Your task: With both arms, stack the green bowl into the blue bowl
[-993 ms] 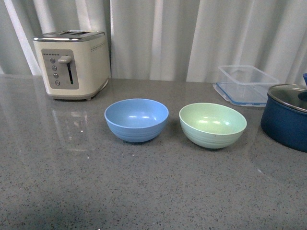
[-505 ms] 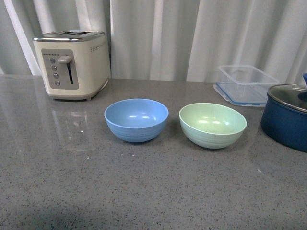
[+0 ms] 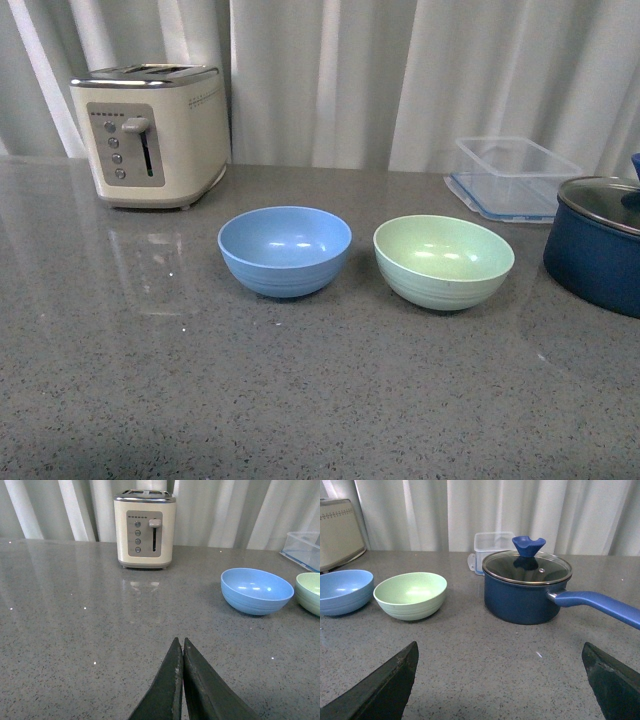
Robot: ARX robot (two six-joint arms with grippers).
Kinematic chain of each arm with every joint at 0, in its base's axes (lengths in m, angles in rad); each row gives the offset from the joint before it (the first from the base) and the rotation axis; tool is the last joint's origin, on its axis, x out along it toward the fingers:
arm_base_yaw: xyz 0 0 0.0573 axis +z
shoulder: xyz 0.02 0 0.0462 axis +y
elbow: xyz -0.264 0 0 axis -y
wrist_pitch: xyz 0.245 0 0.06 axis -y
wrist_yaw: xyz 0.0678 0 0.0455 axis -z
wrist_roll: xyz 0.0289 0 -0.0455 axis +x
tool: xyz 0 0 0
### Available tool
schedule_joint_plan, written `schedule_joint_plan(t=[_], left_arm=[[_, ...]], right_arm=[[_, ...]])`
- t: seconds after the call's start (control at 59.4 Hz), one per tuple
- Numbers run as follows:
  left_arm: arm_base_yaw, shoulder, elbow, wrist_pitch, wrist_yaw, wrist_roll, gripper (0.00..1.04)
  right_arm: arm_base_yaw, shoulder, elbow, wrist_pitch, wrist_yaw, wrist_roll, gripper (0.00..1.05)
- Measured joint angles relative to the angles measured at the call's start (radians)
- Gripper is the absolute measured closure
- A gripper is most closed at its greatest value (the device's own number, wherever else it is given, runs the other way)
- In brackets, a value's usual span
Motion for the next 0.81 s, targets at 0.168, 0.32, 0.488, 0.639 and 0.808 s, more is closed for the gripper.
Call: schedule_joint_plan(t=[0.168, 0.32, 0.488, 0.639, 0.808], left_arm=[[0.0, -0.059, 0.0, -0.059, 0.0, 0.0, 1.01], [0.0, -0.196, 0.0, -0.207, 0.0, 0.0, 1.01], [0.0, -0.204, 0.0, -0.211, 0.0, 0.0, 1.01], [0.0, -0.204, 0.0, -0.211, 0.0, 0.0, 0.81], [0.0, -0.205, 0.0, -0.211, 0.0, 0.0, 0.51]], right_arm=[[0.0, 0.0, 0.0, 0.0, 0.0, 0.0, 0.1], [0.0, 0.0, 0.0, 0.0, 0.0, 0.0, 0.1], [0.0, 0.0, 0.0, 0.0, 0.0, 0.0, 0.1], [0.0, 0.0, 0.0, 0.0, 0.0, 0.0, 0.1], [-0.007, 0.058, 0.042, -0.109, -0.044, -0.026, 0.1]])
